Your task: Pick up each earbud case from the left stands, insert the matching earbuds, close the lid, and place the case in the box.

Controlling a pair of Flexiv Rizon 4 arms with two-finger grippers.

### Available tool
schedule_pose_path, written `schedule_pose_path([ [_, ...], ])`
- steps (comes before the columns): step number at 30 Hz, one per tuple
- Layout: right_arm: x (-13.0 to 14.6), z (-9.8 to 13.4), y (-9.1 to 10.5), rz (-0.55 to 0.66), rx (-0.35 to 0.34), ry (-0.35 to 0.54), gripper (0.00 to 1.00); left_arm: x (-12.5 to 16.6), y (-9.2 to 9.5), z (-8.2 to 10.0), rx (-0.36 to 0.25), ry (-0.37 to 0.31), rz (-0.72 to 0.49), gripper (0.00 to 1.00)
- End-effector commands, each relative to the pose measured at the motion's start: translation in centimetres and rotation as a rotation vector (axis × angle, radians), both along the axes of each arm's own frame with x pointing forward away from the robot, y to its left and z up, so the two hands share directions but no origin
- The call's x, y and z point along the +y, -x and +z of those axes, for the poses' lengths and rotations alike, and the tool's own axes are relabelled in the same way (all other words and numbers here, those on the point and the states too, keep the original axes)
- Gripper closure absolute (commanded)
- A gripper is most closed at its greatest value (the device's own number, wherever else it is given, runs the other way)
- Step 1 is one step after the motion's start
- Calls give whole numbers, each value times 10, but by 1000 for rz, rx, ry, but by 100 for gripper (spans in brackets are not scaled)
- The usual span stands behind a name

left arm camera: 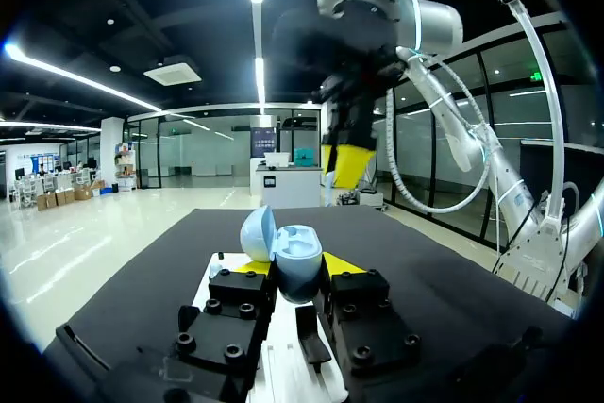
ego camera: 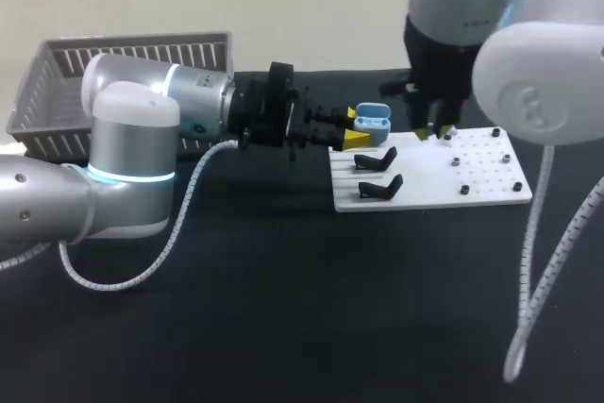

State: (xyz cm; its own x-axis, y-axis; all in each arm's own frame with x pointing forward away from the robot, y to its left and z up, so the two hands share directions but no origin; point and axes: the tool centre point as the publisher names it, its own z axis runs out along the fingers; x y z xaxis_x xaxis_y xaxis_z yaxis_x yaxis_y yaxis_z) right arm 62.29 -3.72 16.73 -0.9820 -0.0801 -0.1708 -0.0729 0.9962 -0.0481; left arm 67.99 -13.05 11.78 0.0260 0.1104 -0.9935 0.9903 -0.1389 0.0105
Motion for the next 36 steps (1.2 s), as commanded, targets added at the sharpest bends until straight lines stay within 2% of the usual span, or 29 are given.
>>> schedule_pose_path([
  [1, 18, 15, 8, -9, -5, 23, 100, 0, -1, -1, 0, 0, -2, 100],
  [16, 18, 15, 8, -9, -5, 23, 100, 0, -1, -1, 0, 0, -2, 100],
  [18, 27, 12, 3, -75, -2, 29, 100, 0, -1, -1, 0, 0, -2, 100],
  [22, 39, 10, -5, -287, -26, 0, 100, 0, -1, -1, 0, 0, -2, 100],
  [27, 51, 13, -10, -458, -24, -7, 100, 0, -1, -1, 0, 0, -2, 100],
  [30, 58, 11, -11, -494, -1, 8, 100, 0, -1, -1, 0, 0, -2, 100],
  [33, 61, 12, -13, -533, 22, -32, 100, 0, -1, -1, 0, 0, -2, 100],
  [36, 61, 12, -13, -533, 22, -32, 100, 0, -1, -1, 0, 0, -2, 100],
])
